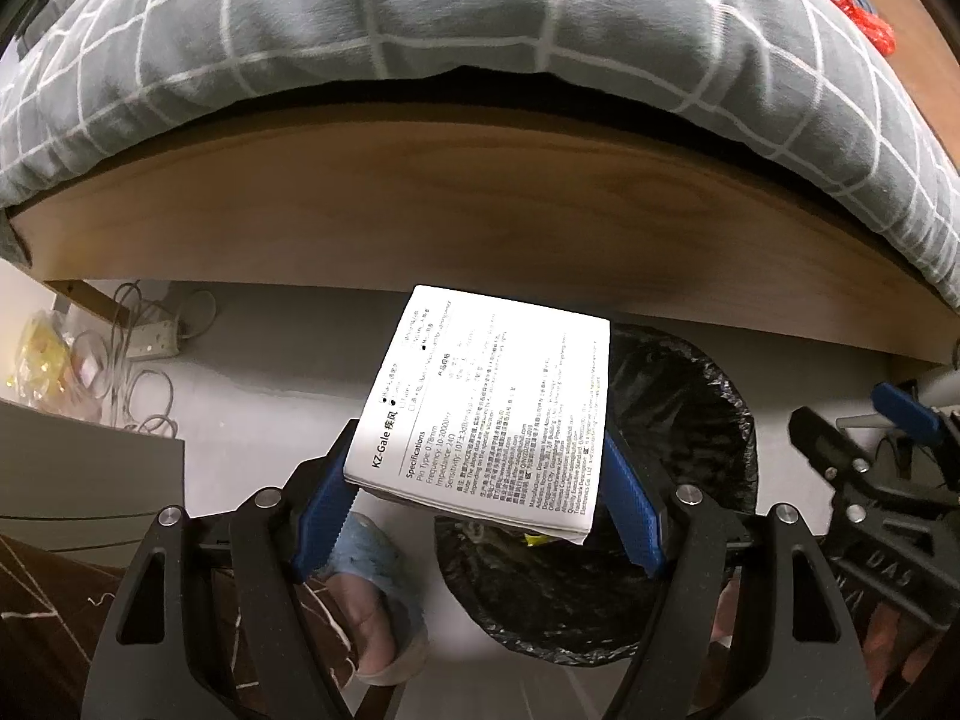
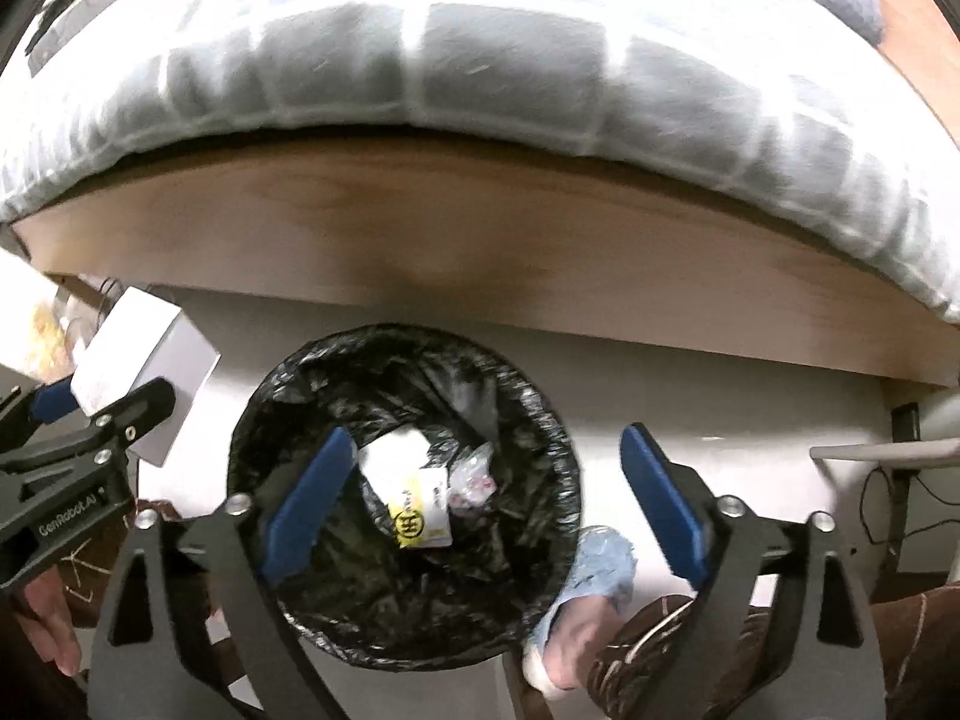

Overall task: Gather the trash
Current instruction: 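Open the right tool dropping the tissue while the left tool drops the leaflet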

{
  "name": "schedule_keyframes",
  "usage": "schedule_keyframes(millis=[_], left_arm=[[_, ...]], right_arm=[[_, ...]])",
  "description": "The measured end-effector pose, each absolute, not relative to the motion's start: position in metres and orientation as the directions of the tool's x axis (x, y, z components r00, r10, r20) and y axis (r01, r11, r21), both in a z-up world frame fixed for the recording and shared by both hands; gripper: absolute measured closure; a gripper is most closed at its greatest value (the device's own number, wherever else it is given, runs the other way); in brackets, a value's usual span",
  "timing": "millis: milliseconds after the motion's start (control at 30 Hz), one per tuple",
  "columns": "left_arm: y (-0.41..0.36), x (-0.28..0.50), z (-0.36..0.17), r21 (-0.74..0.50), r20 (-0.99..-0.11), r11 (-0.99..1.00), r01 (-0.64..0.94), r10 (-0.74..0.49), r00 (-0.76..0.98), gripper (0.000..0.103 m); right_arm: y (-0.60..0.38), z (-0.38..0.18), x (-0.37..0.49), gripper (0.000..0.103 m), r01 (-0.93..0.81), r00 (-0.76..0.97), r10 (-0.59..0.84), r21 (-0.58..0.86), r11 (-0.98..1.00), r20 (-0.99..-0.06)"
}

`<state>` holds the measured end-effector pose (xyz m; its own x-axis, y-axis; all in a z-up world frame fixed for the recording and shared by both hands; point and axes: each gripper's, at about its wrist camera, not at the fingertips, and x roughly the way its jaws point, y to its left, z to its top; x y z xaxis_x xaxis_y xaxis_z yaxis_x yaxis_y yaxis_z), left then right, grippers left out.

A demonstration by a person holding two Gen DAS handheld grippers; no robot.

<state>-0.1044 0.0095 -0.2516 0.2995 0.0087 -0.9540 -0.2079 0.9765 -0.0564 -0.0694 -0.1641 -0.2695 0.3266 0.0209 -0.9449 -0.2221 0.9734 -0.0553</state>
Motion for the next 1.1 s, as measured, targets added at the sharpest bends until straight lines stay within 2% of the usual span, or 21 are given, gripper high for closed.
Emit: schedule_keyframes(millis=[200,967,1100], left_arm=[[-0.013,-0.1,-0.25,-0.059,-0.955,0.985,-0.163,-0.008,0.296,0.03],[-0.086,-0.092,-0.251,-0.022,-0.955,1.0,-0.007,-0.019,0.297,0.029],[-0.085,-0.092,-0.246,0.003,-0.947,1.0,-0.01,0.006,0.322,0.016]], right_arm=[[-0.196,-0.252,-0.066,0.008,-0.144,0.363,-0.006,-0.063,0.988,-0.932],[-0.257,-0.238,-0.067,0.008,-0.029,0.4,-0.036,-0.052,0.998,-0.916],[-0.253,-0.238,-0.068,0.008,-0.039,0.404,-0.037,-0.057,0.998,-0.914]])
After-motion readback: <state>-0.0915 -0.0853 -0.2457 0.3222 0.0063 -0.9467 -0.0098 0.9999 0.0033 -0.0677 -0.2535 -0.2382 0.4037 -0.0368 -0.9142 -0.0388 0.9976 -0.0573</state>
